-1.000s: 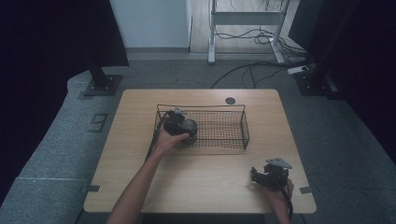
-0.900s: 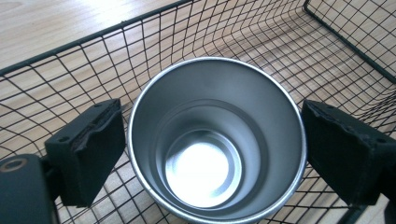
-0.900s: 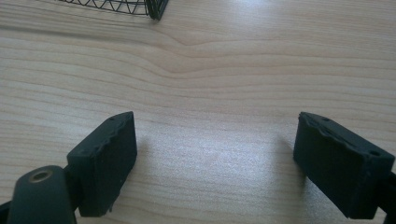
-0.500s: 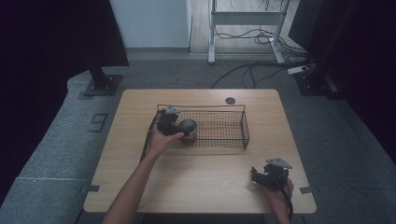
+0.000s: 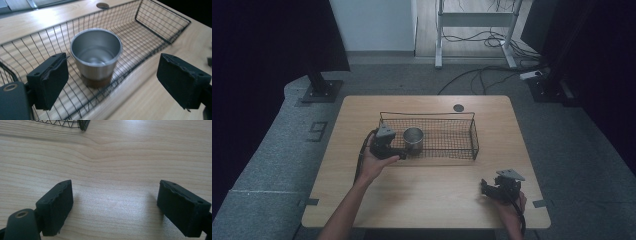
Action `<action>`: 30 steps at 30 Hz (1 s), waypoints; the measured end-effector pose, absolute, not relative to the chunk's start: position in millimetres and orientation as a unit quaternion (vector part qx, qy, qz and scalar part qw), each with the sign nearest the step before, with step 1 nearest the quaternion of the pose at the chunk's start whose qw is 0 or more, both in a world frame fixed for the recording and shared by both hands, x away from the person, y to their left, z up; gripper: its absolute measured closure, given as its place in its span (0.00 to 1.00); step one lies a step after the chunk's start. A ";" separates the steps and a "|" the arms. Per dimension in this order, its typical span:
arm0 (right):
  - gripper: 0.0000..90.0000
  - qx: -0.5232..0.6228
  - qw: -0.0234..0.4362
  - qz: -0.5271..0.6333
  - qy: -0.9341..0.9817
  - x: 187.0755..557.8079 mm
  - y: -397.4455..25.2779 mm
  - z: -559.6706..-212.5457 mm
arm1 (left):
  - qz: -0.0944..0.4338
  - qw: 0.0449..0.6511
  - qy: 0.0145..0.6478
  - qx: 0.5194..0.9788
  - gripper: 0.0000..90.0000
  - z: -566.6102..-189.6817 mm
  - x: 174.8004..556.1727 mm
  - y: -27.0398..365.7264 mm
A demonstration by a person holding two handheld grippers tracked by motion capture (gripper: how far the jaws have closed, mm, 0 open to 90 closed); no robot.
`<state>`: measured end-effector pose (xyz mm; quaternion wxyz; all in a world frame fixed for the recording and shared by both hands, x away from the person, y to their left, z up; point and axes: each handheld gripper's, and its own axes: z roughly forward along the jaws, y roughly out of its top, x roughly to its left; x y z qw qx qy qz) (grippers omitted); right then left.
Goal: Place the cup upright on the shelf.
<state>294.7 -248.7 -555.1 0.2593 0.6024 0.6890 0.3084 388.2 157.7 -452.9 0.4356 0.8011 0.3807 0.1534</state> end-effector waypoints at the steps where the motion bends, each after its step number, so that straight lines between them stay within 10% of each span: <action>1: 0.15 0.602 0.259 0.308 0.689 294.7 -248.7 -555.1 | 0.151 0.437 0.381 0.801 0.12 -454.2 384.9 159.1; 30: 0.15 0.602 0.261 0.308 0.689 294.7 -248.5 -555.1 | 0.135 0.416 0.405 0.803 0.15 -527.1 302.2 210.1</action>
